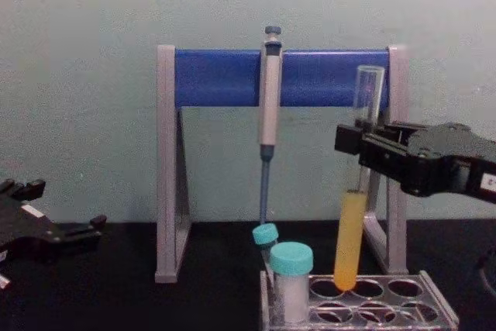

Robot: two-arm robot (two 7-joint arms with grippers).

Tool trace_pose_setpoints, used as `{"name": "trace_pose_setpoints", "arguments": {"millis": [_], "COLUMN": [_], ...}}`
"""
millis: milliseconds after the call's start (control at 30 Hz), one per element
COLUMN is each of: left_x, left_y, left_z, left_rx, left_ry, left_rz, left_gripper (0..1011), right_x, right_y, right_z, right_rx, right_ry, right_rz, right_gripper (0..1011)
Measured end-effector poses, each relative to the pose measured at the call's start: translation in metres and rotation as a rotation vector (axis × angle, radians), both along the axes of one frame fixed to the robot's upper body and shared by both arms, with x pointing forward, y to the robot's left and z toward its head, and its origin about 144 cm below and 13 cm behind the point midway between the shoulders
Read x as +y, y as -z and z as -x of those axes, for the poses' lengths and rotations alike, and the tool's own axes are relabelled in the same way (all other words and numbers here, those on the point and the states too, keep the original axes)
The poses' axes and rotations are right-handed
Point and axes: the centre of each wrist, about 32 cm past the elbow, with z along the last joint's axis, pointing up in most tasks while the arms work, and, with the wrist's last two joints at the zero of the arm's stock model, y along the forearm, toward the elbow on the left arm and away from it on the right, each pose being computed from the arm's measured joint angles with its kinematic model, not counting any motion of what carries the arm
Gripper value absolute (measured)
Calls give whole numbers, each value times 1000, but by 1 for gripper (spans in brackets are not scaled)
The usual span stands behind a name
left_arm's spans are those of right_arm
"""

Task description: Pick up the test tube from the test tube rack, shake it, then place it back into the test tube rack.

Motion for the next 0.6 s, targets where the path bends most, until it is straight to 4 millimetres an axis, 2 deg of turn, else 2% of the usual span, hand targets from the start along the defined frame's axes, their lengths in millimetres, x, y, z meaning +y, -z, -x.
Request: {"name": "trace_pose_setpoints", "arguments": {"millis": [600], "left_x": [0], "left_y": [0], "left_z": [0], "left_rx": [0], "left_ry": [0], "left_rz": [0], "left_gripper": [1001], "right_x": [5], "right_y": [9], "right_z": [-6], "right_rx": [31], "right_ry": [-30], "right_rz": [13], "right_gripper": [235]}}
